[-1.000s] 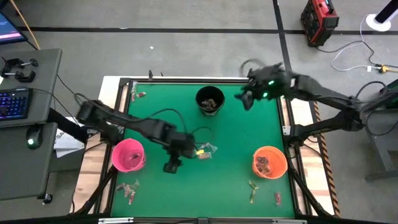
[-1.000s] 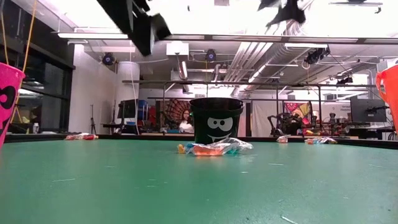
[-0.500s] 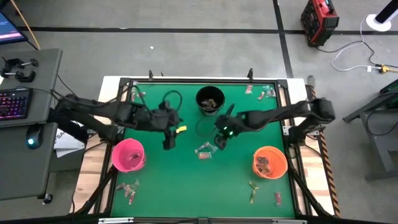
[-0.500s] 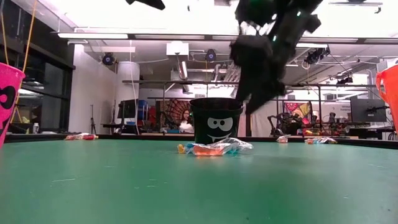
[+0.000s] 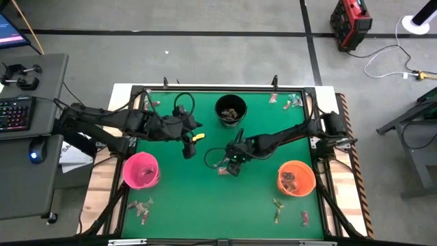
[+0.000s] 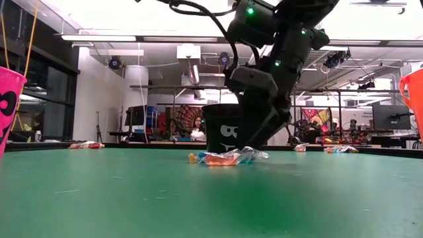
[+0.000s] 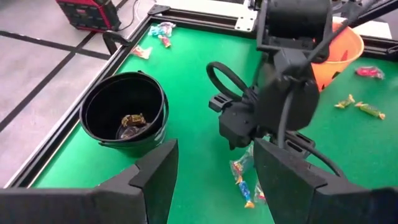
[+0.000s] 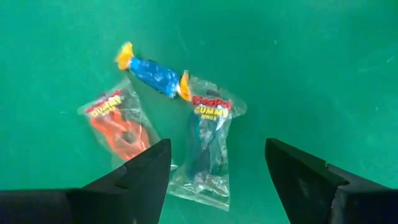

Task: Sort candy by brand, put in halloween buckets
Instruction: Put the blue gummy into the orange bucket

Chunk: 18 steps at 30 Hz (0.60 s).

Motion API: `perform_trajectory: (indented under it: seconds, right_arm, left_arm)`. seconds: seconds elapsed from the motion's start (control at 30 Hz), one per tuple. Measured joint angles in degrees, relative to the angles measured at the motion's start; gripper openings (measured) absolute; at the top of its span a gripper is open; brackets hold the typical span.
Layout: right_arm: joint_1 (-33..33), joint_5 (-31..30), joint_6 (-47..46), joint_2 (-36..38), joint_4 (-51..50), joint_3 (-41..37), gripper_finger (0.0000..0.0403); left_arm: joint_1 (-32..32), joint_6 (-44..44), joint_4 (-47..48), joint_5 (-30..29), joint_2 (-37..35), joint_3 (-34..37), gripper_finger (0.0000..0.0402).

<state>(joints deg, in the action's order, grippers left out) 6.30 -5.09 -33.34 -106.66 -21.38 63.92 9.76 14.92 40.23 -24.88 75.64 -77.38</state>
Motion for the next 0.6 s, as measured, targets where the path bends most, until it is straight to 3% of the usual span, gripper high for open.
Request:
perform_trajectory:
  seconds: [0.17,0.37,0.6]
  right_arm:
    - [0.7,-0.9,-1.5,-1.1,-0.2,0.0,0.0195]
    - [0.9,-1.1,-0.5,0.5,-0.2,0.0,0.0028]
    - [0.5,-2.2,1.5,14.4,-9.6,0.0,0.0004]
  left_arm:
    - [0.0,0.0,0.0,-0.2,0.0,0.0,0.0199]
    - [-0.1,-1.1,0.1,-1.4,0.0,0.0,0.0199]
    - [-0.5,-1.7,0.3,-1.7,0.0,0.0,0.0199]
